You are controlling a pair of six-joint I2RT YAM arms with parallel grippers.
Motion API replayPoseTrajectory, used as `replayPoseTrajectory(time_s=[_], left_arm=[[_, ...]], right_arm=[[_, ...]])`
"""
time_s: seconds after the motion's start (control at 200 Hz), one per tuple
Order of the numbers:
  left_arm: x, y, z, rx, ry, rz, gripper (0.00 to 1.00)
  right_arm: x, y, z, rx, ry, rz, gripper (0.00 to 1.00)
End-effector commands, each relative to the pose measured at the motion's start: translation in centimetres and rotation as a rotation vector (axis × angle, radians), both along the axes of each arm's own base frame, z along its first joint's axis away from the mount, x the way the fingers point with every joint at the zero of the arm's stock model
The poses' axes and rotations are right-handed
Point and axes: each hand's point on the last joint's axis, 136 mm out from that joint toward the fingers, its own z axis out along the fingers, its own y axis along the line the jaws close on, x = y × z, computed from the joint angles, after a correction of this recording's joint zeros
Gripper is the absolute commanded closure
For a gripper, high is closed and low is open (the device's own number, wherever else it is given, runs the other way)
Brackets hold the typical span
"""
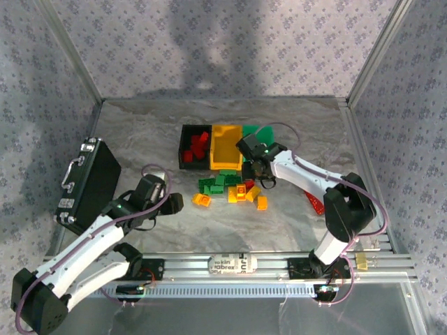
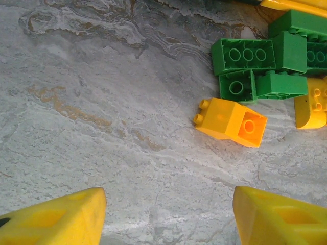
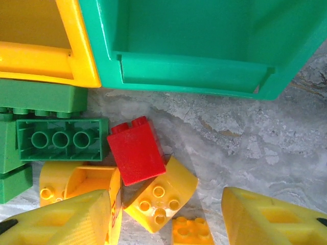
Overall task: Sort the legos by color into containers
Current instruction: Pick up the lego from the center of the table.
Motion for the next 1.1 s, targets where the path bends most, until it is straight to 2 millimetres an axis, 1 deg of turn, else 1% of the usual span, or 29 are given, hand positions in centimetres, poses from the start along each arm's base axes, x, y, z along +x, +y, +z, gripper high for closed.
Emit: replayPoseTrajectory(time_s=[0.0,0.135,0.355,0.57,0.65,0.785,0.875,0.885,0.91,0.989,1.094], left_arm=[[0.0,-0.4,0.1,-0.010,0.000,-0.001,0.34],[0.0,-0.4,0.1,-0.009,0.002,-0.002,0.34],[0.0,-0.2,0.1,-0.006,0.000,0.005,0.34],[0.0,-0.2,0.0,-0.002,0.002,0.007,0.34],[0.0,-0.2,0.0,0.000,0.001,0.007,0.34],[0.0,-0.2,-0.2,0.002,0.006,0.007,0.34],[-0.1,-0.2,-0.3,0.003,0.005,0.005,0.34],[-0.1,-0.2,-0.3,0.004,0.007,0.005,0.34],[0.0,-0.2,-0.3,0.003,0.005,0.007,0.35],[-0.1,-0.2,-0.3,0.005,0.005,0.004,0.34],[0.0,-0.2,-0.3,0.006,0.004,0.003,0.34]], right_arm=[[-0.1,0.5,-1.7,-0.007,0.032,0.032,0.39],[-0.1,0.9,-3.0,-0.014,0.052,0.044,0.39],[0.3,0.8,-4.3,-0.030,0.074,0.040,0.40],[0.2,1.3,-5.6,-0.019,0.101,0.052,0.39],[0.1,1.5,-5.8,-0.020,0.103,0.055,0.40],[0.0,1.2,-6.2,-0.025,0.113,0.042,0.41],[0.2,1.1,-6.2,-0.019,0.110,0.027,0.44],[-0.5,0.5,-6.9,-0.032,0.130,0.024,0.45],[-0.7,0.3,-7.3,-0.037,0.141,0.022,0.45],[-0.9,0.2,-7.7,-0.038,0.146,0.020,0.45],[-1.2,0.4,-7.7,-0.035,0.137,0.021,0.49]])
